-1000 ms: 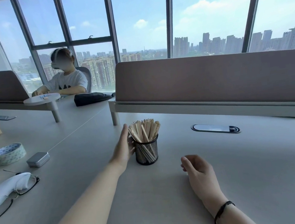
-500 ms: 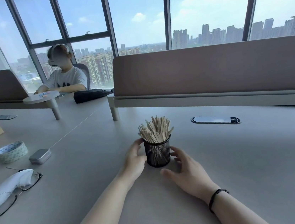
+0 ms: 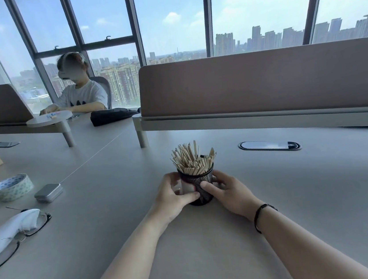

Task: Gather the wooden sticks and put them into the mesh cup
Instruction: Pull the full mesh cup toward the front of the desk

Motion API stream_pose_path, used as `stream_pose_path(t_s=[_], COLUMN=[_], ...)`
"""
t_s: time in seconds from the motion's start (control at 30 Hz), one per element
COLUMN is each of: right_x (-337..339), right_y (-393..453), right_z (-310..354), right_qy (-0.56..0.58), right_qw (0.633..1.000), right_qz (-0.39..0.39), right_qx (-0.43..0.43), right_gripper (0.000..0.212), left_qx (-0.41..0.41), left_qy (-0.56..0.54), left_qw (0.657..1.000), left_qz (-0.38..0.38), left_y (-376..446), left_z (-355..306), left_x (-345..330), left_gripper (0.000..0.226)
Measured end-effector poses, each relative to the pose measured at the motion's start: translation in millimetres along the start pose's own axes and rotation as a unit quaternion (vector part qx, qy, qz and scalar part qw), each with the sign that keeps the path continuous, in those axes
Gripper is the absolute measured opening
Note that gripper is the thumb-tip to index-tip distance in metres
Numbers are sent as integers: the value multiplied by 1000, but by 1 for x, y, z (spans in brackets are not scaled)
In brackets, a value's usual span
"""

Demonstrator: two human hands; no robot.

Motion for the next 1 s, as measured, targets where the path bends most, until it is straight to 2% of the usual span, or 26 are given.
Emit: stream_pose_path(t_s=[0.1,0.23,0.33,0.43,0.53,0.67,0.77,0.87,1.0], right_x=[7,8,3,6,10,7,4,2,5], right_y=[-1,-6,-5,-6,-8,-6,-4,-1,10], right_z=[-6,-10,-11,-10,-12,-14,-14,-7,-4], right_qy=[50,123,112,64,73,101,70,-3,-76], right_qw=[999,992,994,998,997,995,997,1000,994], right_qz=[-21,-19,-4,-25,-39,-23,-20,-23,-71], right_qx=[0,-6,-8,1,6,14,6,-13,-42], right_gripper=[65,59,65,70,67,61,62,58,49], left_qx=[8,9,-34,-37,-27,9,28,48,63], left_qy=[-2,35,103,197,203,205,243,253,264], left_qw=[1000,999,994,979,978,975,963,958,953], left_qz=[9,2,-9,-42,-40,-89,-115,-127,-136], left_y=[2,-2,-5,-12,-15,-18,-16,-6,20], left_z=[2,-7,-17,-18,-14,-15,-23,-22,-19], left_x=[-5,-14,-22,-27,-31,-26,-27,-28,-32], left_gripper=[69,86,76,70,68,77,76,66,58])
Point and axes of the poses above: each hand's wrist, its own y-axis towards the middle knuckle, its own x-axis out of the back of the hand, z = x × y, the point moved 7 cm from there along y, towards the middle knuckle, and after that the axes turned 4 degrees about z, right-handed, at the moved point
